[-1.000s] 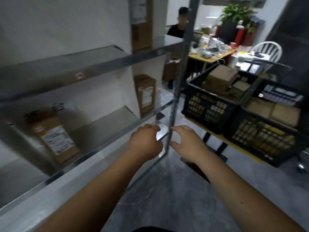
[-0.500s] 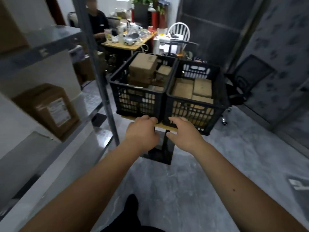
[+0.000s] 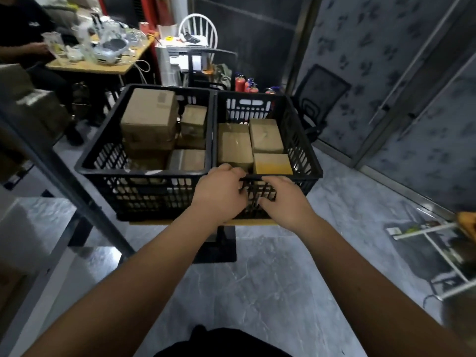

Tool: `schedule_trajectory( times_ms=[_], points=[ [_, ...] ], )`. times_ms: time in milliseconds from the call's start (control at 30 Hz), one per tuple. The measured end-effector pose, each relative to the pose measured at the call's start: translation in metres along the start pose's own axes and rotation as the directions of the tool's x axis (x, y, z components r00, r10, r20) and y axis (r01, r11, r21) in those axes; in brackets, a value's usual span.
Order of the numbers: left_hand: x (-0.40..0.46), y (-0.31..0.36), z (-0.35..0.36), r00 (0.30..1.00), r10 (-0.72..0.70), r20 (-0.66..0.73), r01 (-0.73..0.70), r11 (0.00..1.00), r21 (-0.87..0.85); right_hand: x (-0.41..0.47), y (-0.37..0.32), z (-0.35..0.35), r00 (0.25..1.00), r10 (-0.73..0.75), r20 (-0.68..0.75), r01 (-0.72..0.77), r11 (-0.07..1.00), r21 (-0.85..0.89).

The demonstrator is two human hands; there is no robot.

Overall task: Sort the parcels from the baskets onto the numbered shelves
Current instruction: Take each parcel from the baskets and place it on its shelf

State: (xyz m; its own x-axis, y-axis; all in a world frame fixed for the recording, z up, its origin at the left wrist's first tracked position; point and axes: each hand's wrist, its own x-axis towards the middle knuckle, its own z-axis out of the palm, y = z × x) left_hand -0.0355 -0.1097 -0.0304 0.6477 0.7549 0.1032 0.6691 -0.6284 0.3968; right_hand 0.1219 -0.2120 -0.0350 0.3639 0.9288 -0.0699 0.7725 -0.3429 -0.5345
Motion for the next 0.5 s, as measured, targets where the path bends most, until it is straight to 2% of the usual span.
schedule_trajectory(
  times_ms=[167,367,500],
  points=[
    [0.059,-0.029,0.003,0.999,-0.001,0.043,0.003,0.998,-0.057,0.042,0.003,-0.009,0.996,0.078,-0.035,-0.078,0.997,-0.007],
    [0.116,-0.047,0.015,0.997,0.004,0.072,0.000,0.998,-0.055,0.101,0.007,-0.016,0.994,0.106,0.028,-0.104,0.992,-0.068],
    [0.148,-0.052,0.027,0.999,0.012,0.042,-0.012,1.000,0.008,0.162,0.008,-0.002,0.975,0.180,0.130,-0.181,0.983,0.001]
  ],
)
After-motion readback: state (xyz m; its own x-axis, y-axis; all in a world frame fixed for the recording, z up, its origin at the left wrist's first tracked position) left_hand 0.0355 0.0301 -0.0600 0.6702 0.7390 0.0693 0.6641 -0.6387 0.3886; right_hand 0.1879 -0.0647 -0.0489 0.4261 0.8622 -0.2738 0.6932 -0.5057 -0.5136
